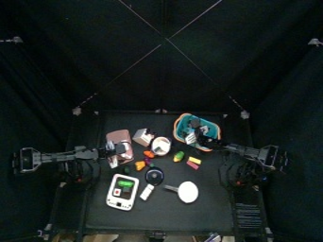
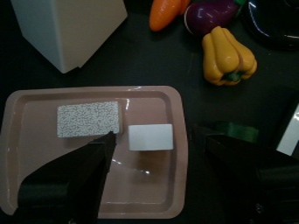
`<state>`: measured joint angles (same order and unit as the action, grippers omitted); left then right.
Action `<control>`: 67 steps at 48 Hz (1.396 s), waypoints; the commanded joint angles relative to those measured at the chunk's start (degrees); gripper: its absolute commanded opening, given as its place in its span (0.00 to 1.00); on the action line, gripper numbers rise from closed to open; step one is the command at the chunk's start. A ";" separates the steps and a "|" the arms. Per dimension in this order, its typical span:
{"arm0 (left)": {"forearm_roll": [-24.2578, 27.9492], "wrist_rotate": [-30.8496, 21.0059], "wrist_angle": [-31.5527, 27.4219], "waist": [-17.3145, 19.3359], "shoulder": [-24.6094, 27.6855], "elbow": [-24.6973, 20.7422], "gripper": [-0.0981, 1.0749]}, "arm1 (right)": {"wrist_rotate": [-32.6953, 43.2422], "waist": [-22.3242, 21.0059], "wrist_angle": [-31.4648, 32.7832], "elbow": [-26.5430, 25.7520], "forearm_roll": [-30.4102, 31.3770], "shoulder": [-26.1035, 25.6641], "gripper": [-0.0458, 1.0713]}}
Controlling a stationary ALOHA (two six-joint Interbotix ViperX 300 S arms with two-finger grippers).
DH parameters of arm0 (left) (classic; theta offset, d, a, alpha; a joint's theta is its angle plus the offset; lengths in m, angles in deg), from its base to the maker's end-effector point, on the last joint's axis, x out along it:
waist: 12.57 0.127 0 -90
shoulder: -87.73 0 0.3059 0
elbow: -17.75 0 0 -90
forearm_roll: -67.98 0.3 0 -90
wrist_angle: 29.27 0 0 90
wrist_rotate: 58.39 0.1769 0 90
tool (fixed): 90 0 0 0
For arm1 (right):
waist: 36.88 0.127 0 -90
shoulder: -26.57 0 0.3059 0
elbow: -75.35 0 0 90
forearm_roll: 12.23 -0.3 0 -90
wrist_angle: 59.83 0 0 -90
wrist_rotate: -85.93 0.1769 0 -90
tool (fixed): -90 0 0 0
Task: Grab white sushi piece
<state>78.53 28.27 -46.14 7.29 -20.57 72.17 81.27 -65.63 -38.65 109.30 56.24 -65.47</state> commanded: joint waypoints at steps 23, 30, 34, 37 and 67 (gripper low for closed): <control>0.00 0.00 1.67 1.41 4.13 -0.53 0.84 | 0.09 -0.18 -0.09 -0.62 0.09 -0.97 0.94; -0.09 0.00 1.93 1.41 4.13 -0.53 0.73 | 0.18 -0.09 -0.09 -0.62 0.00 -0.88 0.94; 0.00 0.00 1.93 1.32 4.13 -0.53 0.66 | 0.09 -0.09 -0.09 -0.53 0.00 -0.88 0.94; 0.00 0.00 2.02 1.32 4.13 -0.53 0.62 | 0.09 -0.09 -0.09 -0.62 0.00 -0.79 0.94; -1.32 0.09 1.67 0.97 0.09 -0.53 0.57 | 0.09 -0.26 -0.09 -0.62 0.00 -0.44 0.94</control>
<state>77.39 28.27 -44.56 8.35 -19.69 72.26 81.35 -65.89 -38.65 109.30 56.15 -65.30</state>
